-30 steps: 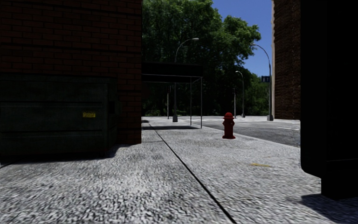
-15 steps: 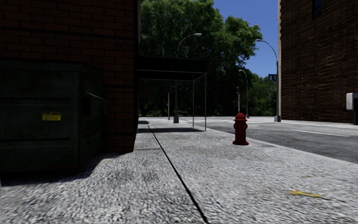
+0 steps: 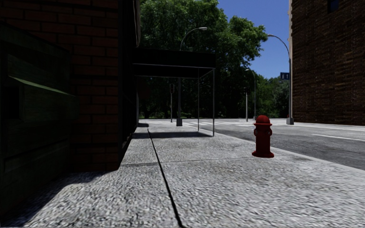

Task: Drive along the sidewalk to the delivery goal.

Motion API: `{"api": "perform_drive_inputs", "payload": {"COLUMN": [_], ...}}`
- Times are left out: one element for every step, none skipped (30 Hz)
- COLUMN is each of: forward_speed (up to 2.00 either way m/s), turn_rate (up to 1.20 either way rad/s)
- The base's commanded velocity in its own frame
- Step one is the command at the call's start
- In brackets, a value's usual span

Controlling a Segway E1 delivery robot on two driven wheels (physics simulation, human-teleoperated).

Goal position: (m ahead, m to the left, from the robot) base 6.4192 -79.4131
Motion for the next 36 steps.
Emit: {"api": "perform_drive_inputs", "payload": {"forward_speed": [1.96,1.96,1.96,1.96,1.96,1.96,1.96,1.96,1.96,1.96,1.96,1.96,1.96,1.96,1.96,1.96,1.96,1.96,1.96,1.96,1.96,1.96,1.96,1.96,1.96,1.96,1.96,1.96,1.96,1.96,1.96,1.96,1.96,1.96,1.96,1.96], "turn_rate": [0.16,0.21,0.21,0.22,0.22,0.22,0.22,0.22,0.22,0.22,0.15,0.0,0.0,0.0,0.0,0.0,0.0,0.0,0.16,0.16,0.23,0.25,0.25,0.25,0.25,0.25,0.25,0.25,0.25,0.25,0.25,0.25,0.25,0.25,0.25,0.25]}}
